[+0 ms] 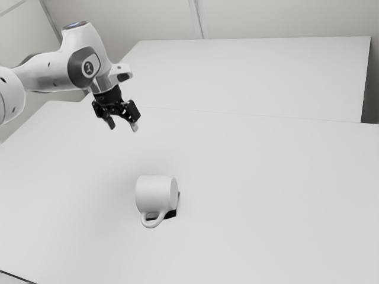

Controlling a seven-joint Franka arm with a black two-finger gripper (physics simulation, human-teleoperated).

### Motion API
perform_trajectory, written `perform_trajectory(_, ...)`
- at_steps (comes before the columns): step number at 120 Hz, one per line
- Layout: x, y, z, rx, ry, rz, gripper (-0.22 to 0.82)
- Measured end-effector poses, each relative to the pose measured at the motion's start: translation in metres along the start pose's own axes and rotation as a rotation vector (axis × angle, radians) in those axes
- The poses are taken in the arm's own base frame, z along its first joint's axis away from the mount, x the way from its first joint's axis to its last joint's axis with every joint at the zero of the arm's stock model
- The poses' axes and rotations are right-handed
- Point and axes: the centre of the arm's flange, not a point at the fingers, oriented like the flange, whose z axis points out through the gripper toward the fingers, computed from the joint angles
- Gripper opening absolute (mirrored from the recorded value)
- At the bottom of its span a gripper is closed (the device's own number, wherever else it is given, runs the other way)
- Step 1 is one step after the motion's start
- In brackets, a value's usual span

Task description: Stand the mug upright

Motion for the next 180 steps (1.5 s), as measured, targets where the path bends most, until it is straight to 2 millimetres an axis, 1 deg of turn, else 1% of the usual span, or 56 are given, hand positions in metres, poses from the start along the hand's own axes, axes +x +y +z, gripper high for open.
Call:
perform_trajectory(3,-0.002,-0.002,0.0,-0.003,0.002,-0.003,0.6)
perform_trajectory(8,-0.011,-0.003,-0.001,-0.011,0.009,-0.007,0.6)
perform_trajectory(13,-0.026,-0.005,-0.002,-0.023,0.014,-0.012,0.6)
perform_trajectory(20,-0.046,-0.006,0.007,-0.072,0.008,-0.03,0.6)
perform_trajectory(24,-0.056,-0.009,0.014,-0.109,0.0,-0.046,0.6)
perform_trajectory(28,-0.063,-0.017,0.02,-0.146,-0.008,-0.069,0.6)
perform_trajectory(41,-0.08,-0.055,0.048,-0.268,-0.046,-0.16,0.6)
perform_trajectory(49,-0.087,-0.073,0.061,-0.341,-0.058,-0.2,0.6)
perform_trajectory(67,-0.107,-0.095,0.103,-0.527,-0.078,-0.291,0.6)
perform_trajectory(75,-0.116,-0.103,0.119,-0.603,-0.073,-0.329,0.6)
perform_trajectory(80,-0.12,-0.106,0.125,-0.642,-0.065,-0.343,0.6)
perform_trajectory(86,-0.121,-0.104,0.13,-0.679,-0.056,-0.343,0.6)
perform_trajectory(91,-0.122,-0.097,0.134,-0.705,-0.054,-0.333,0.6)
perform_trajectory(101,-0.122,-0.074,0.147,-0.755,-0.067,-0.302,0.6)
perform_trajectory(109,-0.119,-0.056,0.152,-0.781,-0.074,-0.268,0.6)
perform_trajectory(119,-0.116,-0.042,0.156,-0.807,-0.071,-0.24,0.6)
perform_trajectory(126,-0.116,-0.041,0.159,-0.823,-0.064,-0.237,0.6)
perform_trajectory(144,-0.126,-0.048,0.168,-0.876,-0.032,-0.275,0.6)
perform_trajectory(152,-0.13,-0.048,0.173,-0.899,-0.021,-0.29,0.6)
perform_trajectory(165,-0.133,-0.041,0.178,-0.929,-0.01,-0.299,0.6)
perform_trajectory(180,-0.131,-0.03,0.182,-0.954,0.009,-0.3,0.6)
